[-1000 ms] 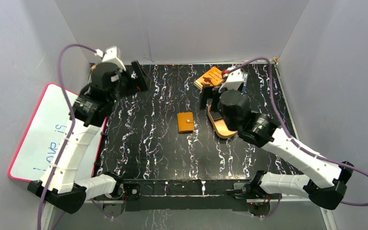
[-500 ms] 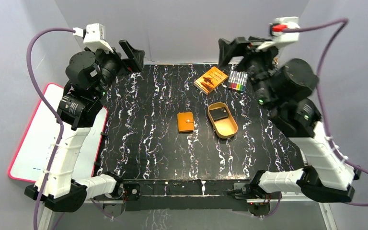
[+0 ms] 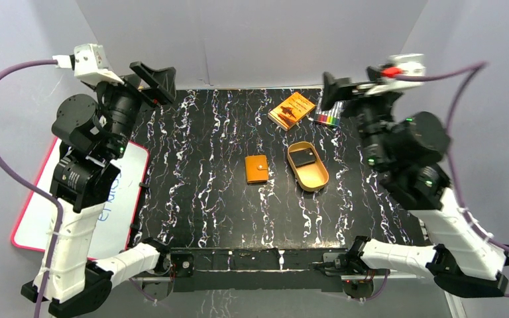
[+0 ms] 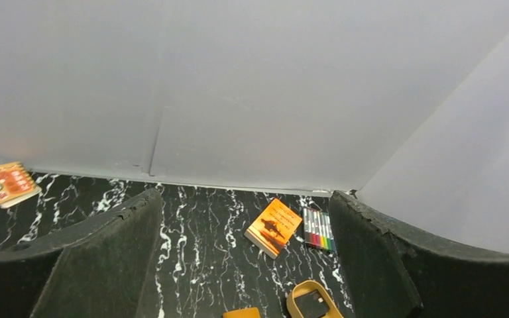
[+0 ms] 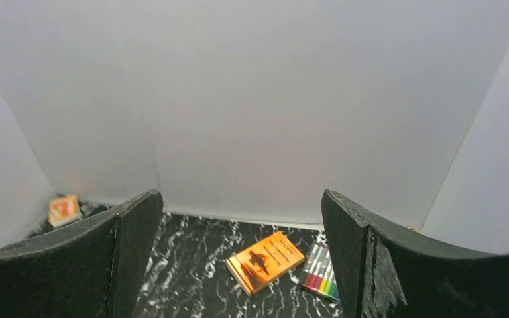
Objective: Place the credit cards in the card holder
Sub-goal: Reset both arms
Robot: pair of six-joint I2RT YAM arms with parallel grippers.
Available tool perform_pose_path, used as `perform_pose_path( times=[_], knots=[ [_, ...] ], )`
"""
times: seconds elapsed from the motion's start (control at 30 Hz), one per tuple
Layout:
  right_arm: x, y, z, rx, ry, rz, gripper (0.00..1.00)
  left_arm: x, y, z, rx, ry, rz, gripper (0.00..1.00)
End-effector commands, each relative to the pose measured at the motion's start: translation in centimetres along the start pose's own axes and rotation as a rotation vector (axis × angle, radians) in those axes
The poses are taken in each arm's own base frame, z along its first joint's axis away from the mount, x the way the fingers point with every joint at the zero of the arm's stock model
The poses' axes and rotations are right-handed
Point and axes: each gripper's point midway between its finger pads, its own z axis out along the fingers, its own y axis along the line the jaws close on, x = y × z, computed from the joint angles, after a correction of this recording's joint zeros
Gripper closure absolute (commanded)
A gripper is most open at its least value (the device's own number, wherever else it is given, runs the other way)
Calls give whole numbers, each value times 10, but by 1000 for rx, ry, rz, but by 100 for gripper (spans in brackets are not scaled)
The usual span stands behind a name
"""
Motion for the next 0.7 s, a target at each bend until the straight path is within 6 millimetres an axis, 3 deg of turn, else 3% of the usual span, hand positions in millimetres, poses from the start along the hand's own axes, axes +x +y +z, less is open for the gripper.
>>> perform_pose_path(
  times=[0.0,0.13,0.33,0.43,0.67],
  knots=[
    [-20,-27,-19,48,7,126,1,6,17,-12,-88,13,1,7],
    [-25,-31,-27,45,33,202,1,0,18,-21,-95,6,-1,6],
    [-11,3,-11,-22,133,207,1,1,12,-22,-73,14,9,6],
    [-1,2,-5,9,108,170,1,4,10,-25,-62,21,24,6],
    [13,-11,-13,57,7,186,1,5,14,-32,-68,21,52,6]
  ],
)
